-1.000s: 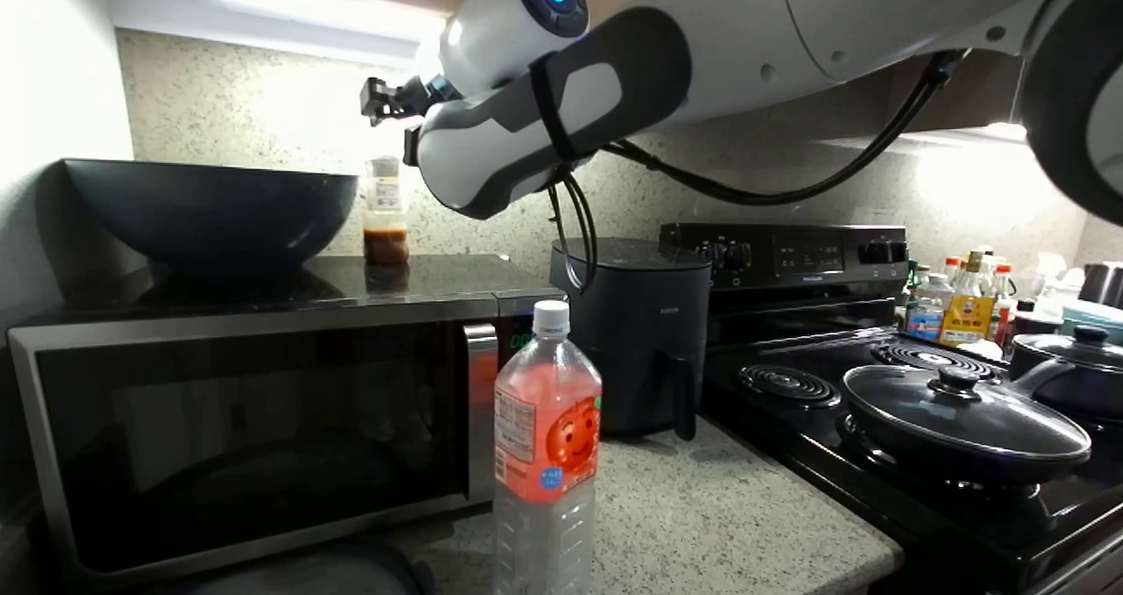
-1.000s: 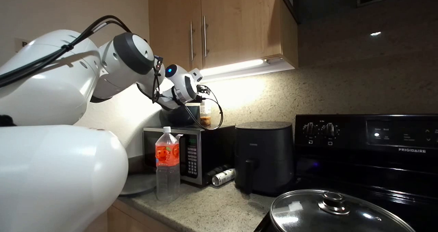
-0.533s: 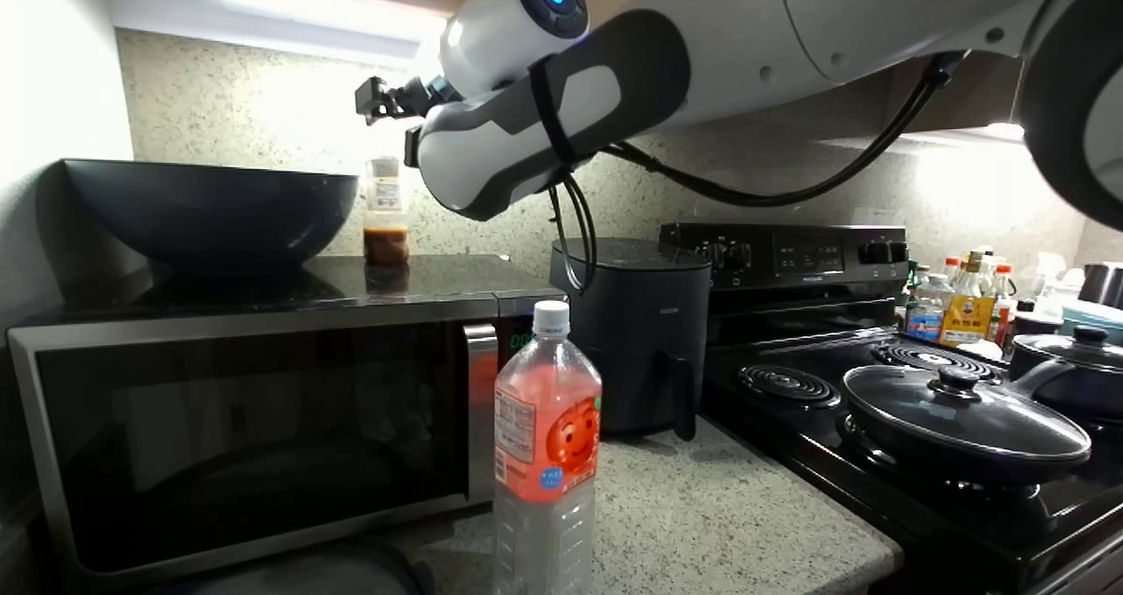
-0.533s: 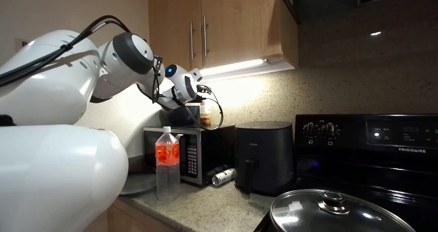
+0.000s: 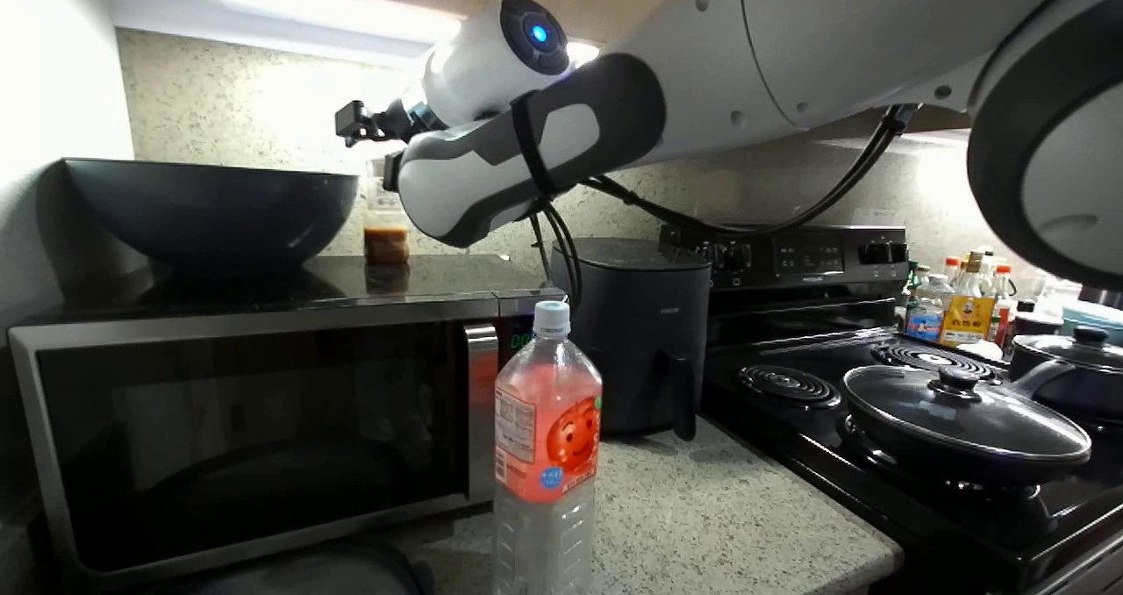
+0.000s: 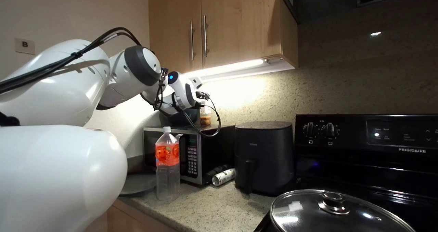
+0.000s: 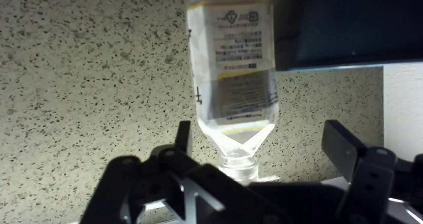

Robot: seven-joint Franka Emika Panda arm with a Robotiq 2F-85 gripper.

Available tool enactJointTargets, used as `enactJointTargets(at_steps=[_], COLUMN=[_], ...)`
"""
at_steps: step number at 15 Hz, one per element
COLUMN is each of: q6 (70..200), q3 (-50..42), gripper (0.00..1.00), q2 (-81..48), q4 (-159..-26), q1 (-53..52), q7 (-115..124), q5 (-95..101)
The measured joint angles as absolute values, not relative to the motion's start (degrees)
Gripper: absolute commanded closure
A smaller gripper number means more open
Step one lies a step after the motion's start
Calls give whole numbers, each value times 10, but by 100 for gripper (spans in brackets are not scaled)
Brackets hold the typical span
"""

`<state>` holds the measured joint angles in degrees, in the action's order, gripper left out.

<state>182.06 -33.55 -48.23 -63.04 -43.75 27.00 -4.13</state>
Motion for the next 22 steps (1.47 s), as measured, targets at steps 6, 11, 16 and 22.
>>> enactJointTargets(at_steps=[6, 11, 16, 22], q6=[1823, 1818, 1813, 1805], q3=[-298, -293, -293, -284], gripper=[0, 32, 66, 99], q2=[-514, -550, -582, -597], q4=[-566, -503, -446, -406], q1=[-400, -375, -354, -340], q7=[270, 272, 273, 273], q5=[-41, -41, -41, -41])
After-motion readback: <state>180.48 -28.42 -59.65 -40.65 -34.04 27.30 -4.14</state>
